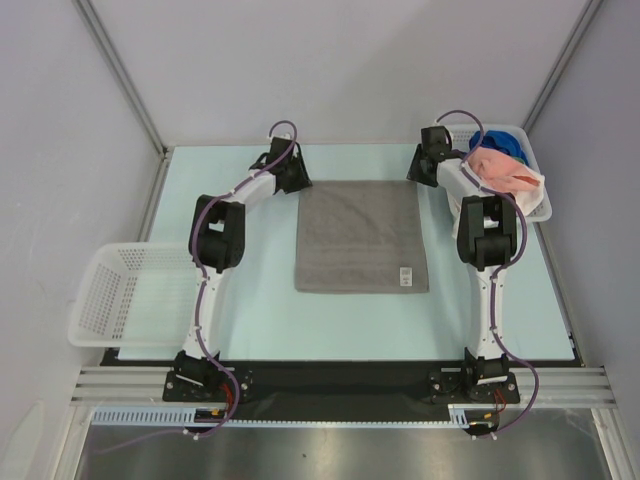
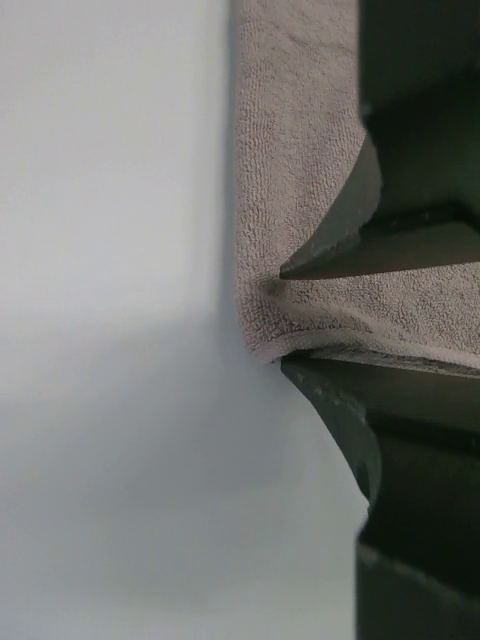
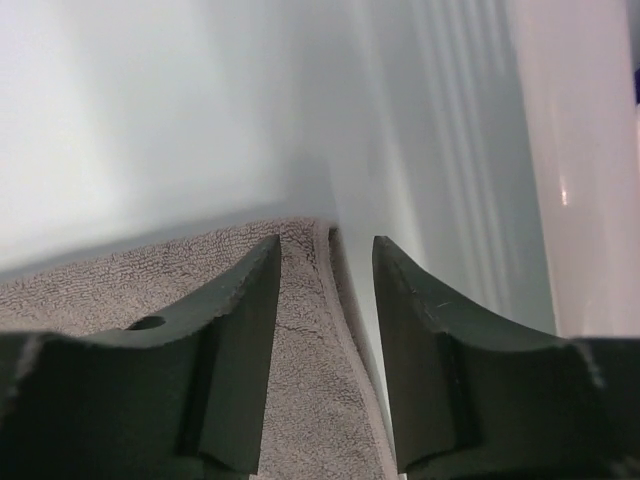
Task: Fold and stack the towels
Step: Fold the towel
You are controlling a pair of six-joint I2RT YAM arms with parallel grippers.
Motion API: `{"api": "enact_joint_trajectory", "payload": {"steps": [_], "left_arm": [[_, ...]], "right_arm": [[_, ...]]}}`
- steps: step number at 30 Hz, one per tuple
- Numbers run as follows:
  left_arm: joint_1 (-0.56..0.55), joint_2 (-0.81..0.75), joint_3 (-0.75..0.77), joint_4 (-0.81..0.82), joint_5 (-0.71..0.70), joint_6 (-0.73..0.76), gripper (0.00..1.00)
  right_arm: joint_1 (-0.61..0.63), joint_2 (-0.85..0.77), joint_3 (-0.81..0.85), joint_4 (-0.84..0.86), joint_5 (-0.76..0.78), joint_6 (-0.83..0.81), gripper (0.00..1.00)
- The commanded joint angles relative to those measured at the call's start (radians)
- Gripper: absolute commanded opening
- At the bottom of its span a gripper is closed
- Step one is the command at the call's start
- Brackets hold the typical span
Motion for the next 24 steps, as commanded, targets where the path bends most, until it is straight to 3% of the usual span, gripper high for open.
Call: {"api": "enact_joint_trajectory", "payload": {"steps": [1,9,24], "left_arm": [[0.000,-0.042,0.026,-0.018,-0.033,0.020,0.45],[0.006,-0.002,0.087,-0.046,0.005,0.041,0.56],[0.006,0.074,0.154,-0.115,0.013,0.049,0.51]], "right_arm": [[-0.005,-0.010,0.043,0.004,0.023,-0.005,0.48],[-0.002,0.017,0.050,-0.010,-0.015,-0.007,0.46],[0.017,0.077,0.083,-0.033,-0.017,-0.021,0.45]]}}
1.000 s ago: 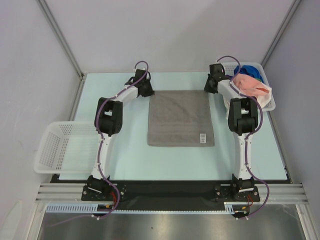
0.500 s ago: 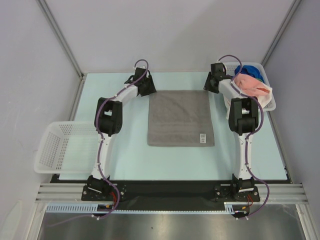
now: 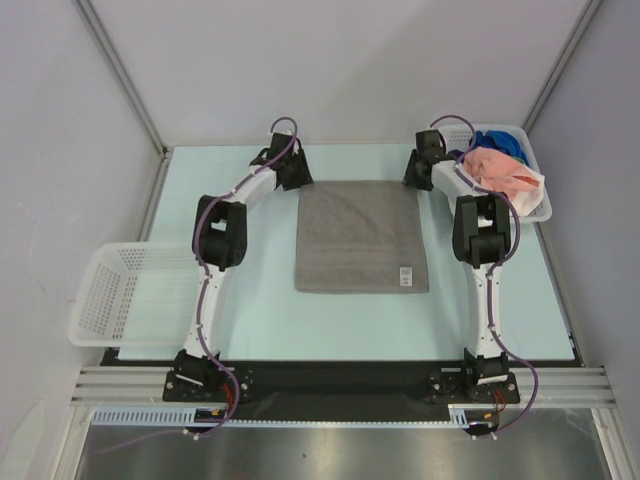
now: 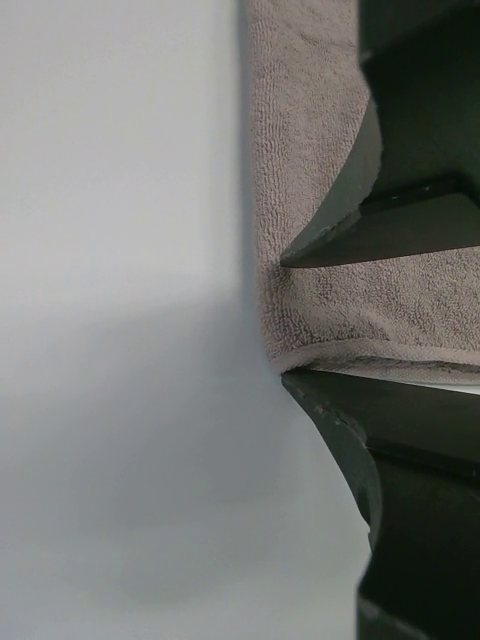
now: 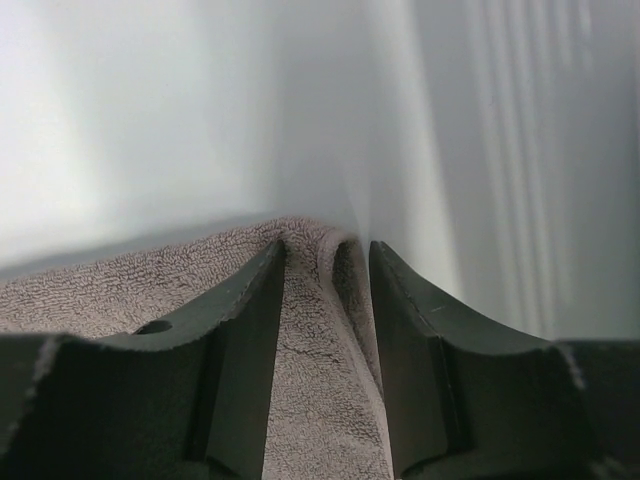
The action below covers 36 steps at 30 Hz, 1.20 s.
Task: Fold and stack the towels
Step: Fold the towel
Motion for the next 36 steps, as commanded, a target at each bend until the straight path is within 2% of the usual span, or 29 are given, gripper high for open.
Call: {"api": "enact_joint_trajectory", "payload": {"steps": [1,5,7,11,12,13,14,19,24,28,36], "left_arm": [[0.004,0.023,0.034,-0.036,0.005,0.022,0.51],[0.004,0.049,0.063,-0.044,0.014,0.021,0.42],[0.004,0.056,0.078,-0.053,0.012,0.024,0.32],[0.015,0.058,0.099,-0.058,-0.003,0.019,0.05],[0.016,0.050,0.099,-0.053,0.000,0.018,0.01],[0.019,0.049,0.099,-0.043,0.003,0.018,0.00],[0.022,0.044,0.099,-0.036,0.006,0.019,0.00],[0.027,-0.020,0.086,0.032,0.017,0.039,0.00],[0.027,-0.161,-0.083,0.207,0.012,0.050,0.00],[0.030,-0.259,-0.216,0.292,0.022,0.050,0.00],[0.027,-0.431,-0.480,0.460,0.074,-0.004,0.00]], "right_arm": [[0.002,0.019,0.045,-0.014,-0.001,-0.010,0.44],[0.005,0.034,0.063,-0.018,-0.005,-0.008,0.38],[0.008,0.034,0.063,-0.015,-0.004,-0.006,0.32],[0.010,0.034,0.071,-0.004,-0.007,-0.016,0.12],[0.010,0.033,0.075,-0.001,-0.010,-0.019,0.09],[0.011,0.027,0.074,0.006,-0.011,-0.020,0.02],[0.011,0.025,0.076,0.012,-0.007,-0.020,0.00],[0.010,-0.053,0.021,0.078,0.010,-0.023,0.00],[0.001,-0.176,-0.110,0.178,0.028,-0.017,0.00],[-0.003,-0.286,-0.239,0.290,0.028,-0.008,0.00],[-0.001,-0.458,-0.481,0.388,0.024,0.029,0.00]]}}
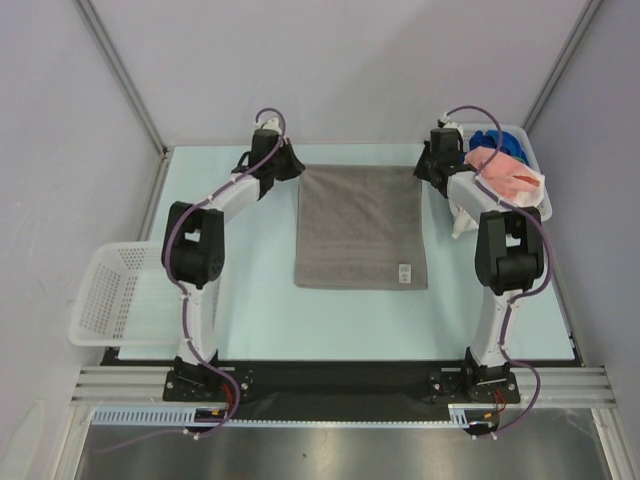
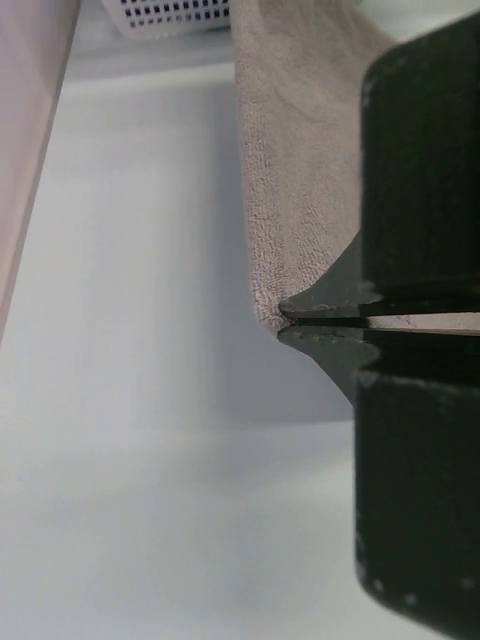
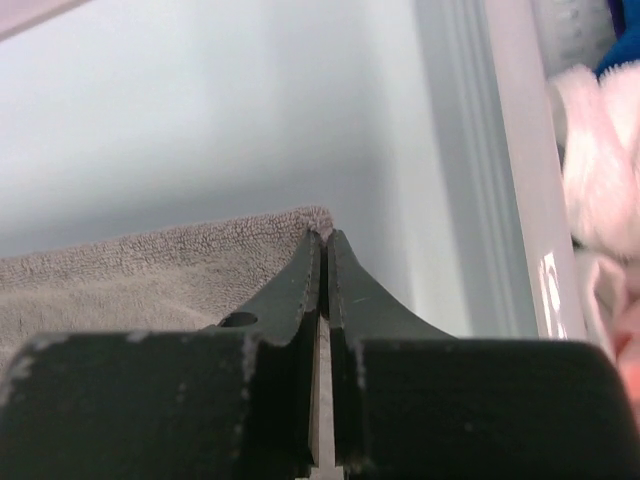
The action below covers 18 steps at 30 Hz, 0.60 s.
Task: Fold and stack the towels
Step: Fold the towel
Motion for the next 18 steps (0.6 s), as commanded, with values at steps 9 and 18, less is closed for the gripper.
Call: {"api": "enact_joint_trajectory", "payload": {"steps": [9,18], "left_arm": [[-0.025,-0.248,-0.418,0.284,0.010,-0.074,0.00],[-0.079,-0.399,-0.694,0.383,-0.049,-0.101,0.25]], "right_arm": [[-0.009,-0.257,-0.354,0.204,-0.003,0.070,0.00],[0.005,-0.433,-0.629,0.253,-0.018,0.135,0.40]]}}
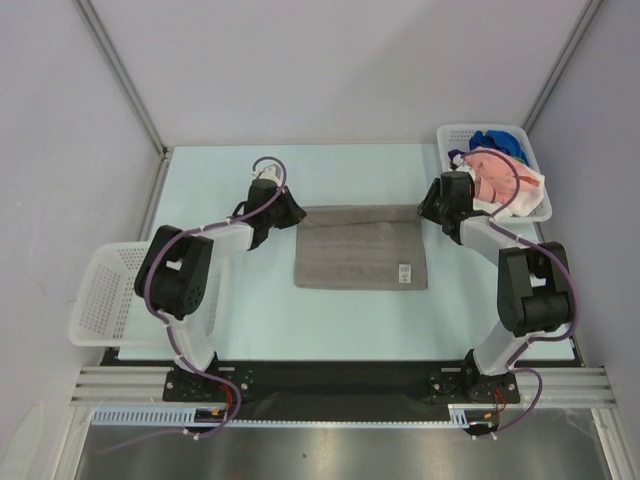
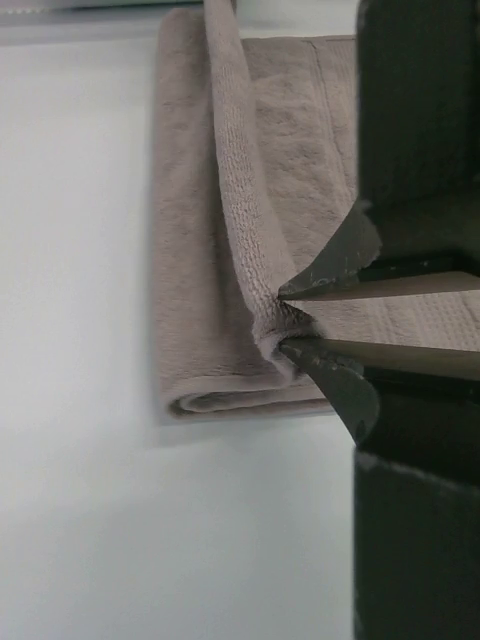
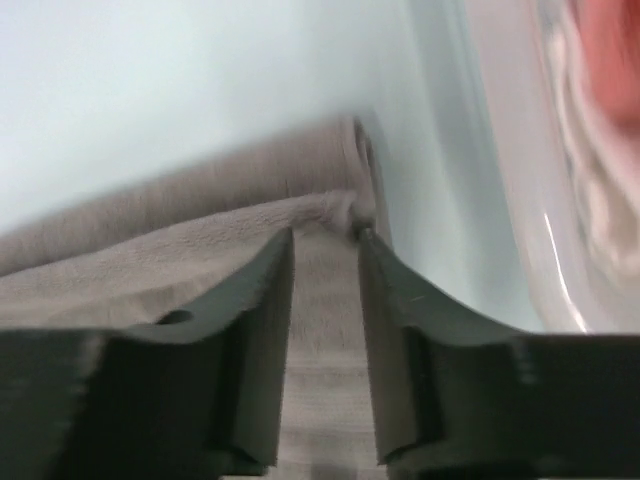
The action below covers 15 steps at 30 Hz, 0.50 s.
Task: Fold and stack the towels
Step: Fold the towel
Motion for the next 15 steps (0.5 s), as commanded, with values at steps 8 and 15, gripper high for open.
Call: {"api": "enact_joint_trajectory", "payload": {"steps": [8,15], "left_arm": [[-0.030,-0.216,-0.180,0.042,-0.127,-0.083,0.39],[-0.158,-0.183,-0.010,-0.265,-0.329,-0.162,0.45]], "right_arm": [[0.014,-0.169,-0.107,-0.042,0.052,0.057,0.58],[0.043,-0.060,-0.004,-0.162,0.095,0.060,0.59]]}}
